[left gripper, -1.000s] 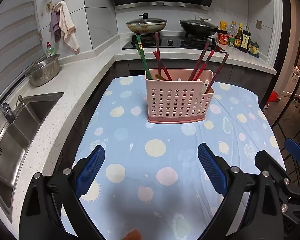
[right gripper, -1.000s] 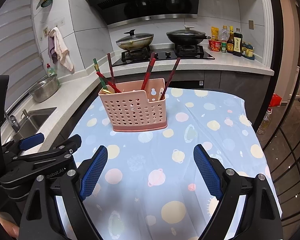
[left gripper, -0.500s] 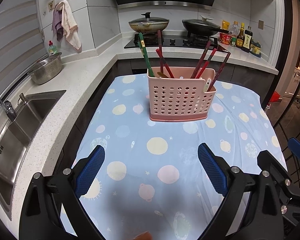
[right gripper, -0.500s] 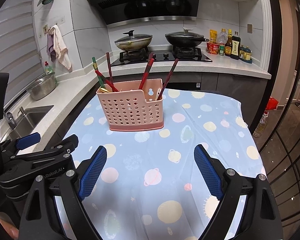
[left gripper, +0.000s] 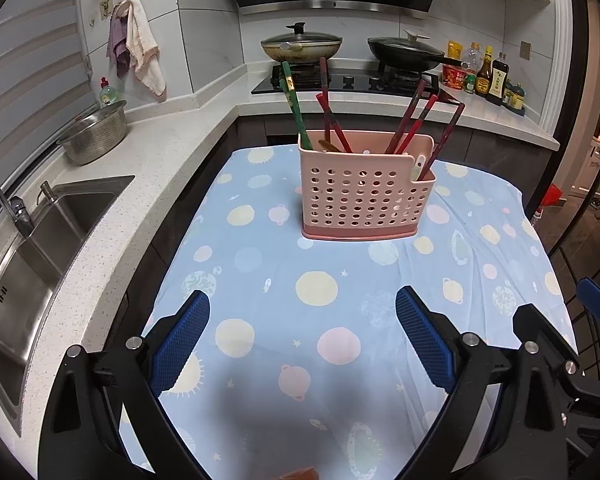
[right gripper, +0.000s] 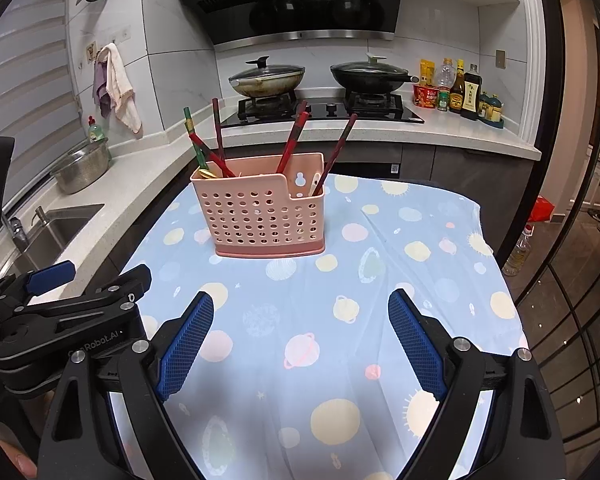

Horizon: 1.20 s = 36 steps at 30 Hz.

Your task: Organize utensils

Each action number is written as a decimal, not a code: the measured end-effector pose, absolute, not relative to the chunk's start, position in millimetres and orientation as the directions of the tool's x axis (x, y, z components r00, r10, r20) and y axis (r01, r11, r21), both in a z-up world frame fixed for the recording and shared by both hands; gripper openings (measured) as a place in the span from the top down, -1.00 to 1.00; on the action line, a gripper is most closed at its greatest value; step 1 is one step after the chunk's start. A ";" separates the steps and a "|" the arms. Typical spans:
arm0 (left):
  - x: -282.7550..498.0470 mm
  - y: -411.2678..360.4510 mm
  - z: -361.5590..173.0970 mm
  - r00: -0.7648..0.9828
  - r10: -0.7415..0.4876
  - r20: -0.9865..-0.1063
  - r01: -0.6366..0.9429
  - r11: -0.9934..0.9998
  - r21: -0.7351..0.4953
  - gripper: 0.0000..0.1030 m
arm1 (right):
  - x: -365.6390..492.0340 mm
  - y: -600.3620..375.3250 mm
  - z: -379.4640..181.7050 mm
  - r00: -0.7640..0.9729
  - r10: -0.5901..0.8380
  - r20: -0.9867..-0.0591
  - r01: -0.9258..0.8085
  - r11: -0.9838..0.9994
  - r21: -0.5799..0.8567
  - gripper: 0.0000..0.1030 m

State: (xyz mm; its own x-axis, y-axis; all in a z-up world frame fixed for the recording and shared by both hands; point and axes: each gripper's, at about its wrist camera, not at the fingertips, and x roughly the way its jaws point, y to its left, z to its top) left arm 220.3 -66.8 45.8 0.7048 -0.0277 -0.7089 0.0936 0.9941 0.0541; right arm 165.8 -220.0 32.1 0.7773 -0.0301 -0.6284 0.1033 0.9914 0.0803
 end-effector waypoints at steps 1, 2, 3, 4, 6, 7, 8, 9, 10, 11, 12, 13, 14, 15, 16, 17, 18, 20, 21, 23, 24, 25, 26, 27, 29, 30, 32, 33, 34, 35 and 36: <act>220.8 -66.9 45.4 0.704 -0.027 -0.710 0.094 0.994 0.055 -0.74 | 166.3 -219.9 32.0 0.777 -0.029 -0.629 0.102 0.992 0.080 -0.66; 220.9 -67.0 45.0 0.704 -0.027 -0.710 0.094 0.994 0.056 -0.74 | 166.4 -219.6 31.6 0.776 -0.029 -0.631 0.102 0.992 0.079 -0.66; 220.8 -67.0 44.8 0.704 -0.024 -0.710 0.093 0.994 0.058 -0.74 | 166.7 -219.5 31.3 0.775 -0.030 -0.631 0.102 0.992 0.077 -0.66; 220.8 -67.1 44.7 0.703 -0.022 -0.711 0.092 0.994 0.061 -0.74 | 167.0 -219.5 31.1 0.775 -0.031 -0.632 0.102 0.992 0.076 -0.66; 221.2 -67.2 44.0 0.704 -0.019 -0.710 0.092 0.994 0.064 -0.74 | 167.0 -219.7 31.0 0.774 -0.030 -0.632 0.103 0.992 0.078 -0.66; 221.3 -67.1 43.8 0.703 -0.020 -0.711 0.093 0.994 0.064 -0.74 | 167.1 -219.7 30.8 0.774 -0.031 -0.632 0.104 0.991 0.079 -0.66; 221.5 -67.2 43.5 0.701 -0.021 -0.713 0.093 0.994 0.063 -0.74 | 167.4 -219.8 30.6 0.774 -0.032 -0.632 0.104 0.991 0.078 -0.66; 221.1 -67.4 43.6 0.702 -0.020 -0.712 0.093 0.994 0.064 -0.74 | 167.5 -219.8 30.7 0.774 -0.031 -0.633 0.104 0.991 0.079 -0.66; 221.4 -67.4 42.9 0.702 -0.018 -0.712 0.093 0.993 0.067 -0.74 | 167.5 -219.9 30.5 0.774 -0.031 -0.633 0.105 0.991 0.079 -0.66; 222.0 -67.6 42.5 0.702 -0.017 -0.712 0.094 0.993 0.069 -0.74 | 167.5 -219.9 30.4 0.774 -0.032 -0.633 0.105 0.991 0.078 -0.66; 221.9 -67.8 42.4 0.703 -0.016 -0.711 0.096 0.993 0.073 -0.74 | 167.6 -220.1 30.0 0.773 -0.032 -0.633 0.105 0.991 0.078 -0.66; 221.8 -68.3 42.3 0.704 -0.013 -0.710 0.098 0.992 0.079 -0.74 | 167.6 -220.1 30.2 0.773 -0.031 -0.634 0.104 0.991 0.079 -0.66; 221.6 -68.6 42.4 0.706 -0.009 -0.708 0.096 0.992 0.083 -0.74 | 167.5 -219.8 30.5 0.774 -0.032 -0.633 0.105 0.991 0.079 -0.66; 221.4 -68.5 42.3 0.706 -0.009 -0.708 0.096 0.992 0.083 -0.74 | 167.6 -219.9 30.5 0.773 -0.031 -0.633 0.105 0.991 0.080 -0.66; 221.7 -68.3 42.4 0.706 -0.011 -0.708 0.097 0.992 0.081 -0.74 | 167.7 -220.2 30.3 0.773 -0.031 -0.634 0.106 0.991 0.081 -0.66; 222.3 -67.8 42.0 0.702 -0.015 -0.712 0.097 0.992 0.076 -0.74 | 167.7 -220.5 30.0 0.773 -0.032 -0.634 0.106 0.991 0.080 -0.66; 222.7 -67.3 41.7 0.700 -0.018 -0.714 0.097 0.993 0.070 -0.74 | 167.7 -220.5 29.9 0.774 -0.032 -0.633 0.105 0.991 0.078 -0.66; 223.2 -67.3 41.3 0.699 -0.016 -0.715 0.096 0.993 0.072 -0.74 | 167.6 -220.3 30.0 0.772 -0.031 -0.634 0.105 0.991 0.079 -0.66; 223.2 -67.5 41.2 0.700 -0.013 -0.714 0.095 0.993 0.075 -0.74 | 167.7 -221.0 29.4 0.772 -0.031 -0.635 0.105 0.991 0.079 -0.66; 223.5 -68.0 41.1 0.700 -0.011 -0.714 0.096 0.992 0.078 -0.74 | 167.8 -222.8 28.3 0.771 -0.030 -0.636 0.106 0.991 0.082 -0.66; 223.4 -68.3 41.3 0.702 -0.010 -0.712 0.096 0.992 0.081 -0.74 | 167.8 -223.2 27.7 0.771 -0.031 -0.637 0.107 0.991 0.081 -0.66; 223.6 -68.4 41.2 0.702 -0.008 -0.712 0.096 0.992 0.083 -0.74 | 167.8 -223.2 27.1 0.771 -0.031 -0.636 0.107 0.991 0.081 -0.66; 223.8 -68.6 41.2 0.703 -0.008 -0.712 0.096 0.992 0.084 -0.74 | 167.8 -222.8 27.3 0.771 -0.031 -0.636 0.107 0.991 0.082 -0.66; 224.0 -68.7 41.1 0.702 -0.009 -0.712 0.097 0.992 0.084 -0.74 | 167.9 -223.0 27.2 0.771 -0.031 -0.637 0.107 0.991 0.082 -0.66; 224.3 -69.6 41.0 0.703 -0.007 -0.711 0.098 0.991 0.087 -0.74 | 167.9 -222.6 27.4 0.771 -0.030 -0.637 0.107 0.991 0.082 -0.66; 224.4 -69.9 41.0 0.704 -0.006 -0.711 0.099 0.991 0.090 -0.74 | 167.9 -223.5 26.9 0.770 -0.028 -0.638 0.106 0.991 0.084 -0.66; 224.8 -70.4 41.1 0.705 -0.002 -0.709 0.099 0.990 0.096 -0.74 | 168.2 -223.4 26.4 0.769 -0.028 -0.639 0.106 0.991 0.084 -0.66; 225.0 -70.4 41.0 0.704 -0.001 -0.710 0.099 0.990 0.097 -0.74 | 168.1 -223.4 26.0 0.768 -0.029 -0.640 0.106 0.991 0.083 -0.66; 225.2 -70.6 41.0 0.703 -0.002 -0.711 0.099 0.990 0.095 -0.74 | 168.0 -223.6 25.9 0.769 -0.029 -0.639 0.106 0.991 0.082 -0.66; 225.3 -70.5 40.9 0.703 -0.003 -0.711 0.099 0.991 0.094 -0.74 | 168.1 -223.9 25.8 0.769 -0.029 -0.639 0.106 0.991 0.082 -0.66; 225.6 -70.4 40.8 0.703 -0.002 -0.711 0.098 0.991 0.094 -0.74 | 168.3 -223.8 25.5 0.768 -0.029 -0.639 0.106 0.991 0.083 -0.66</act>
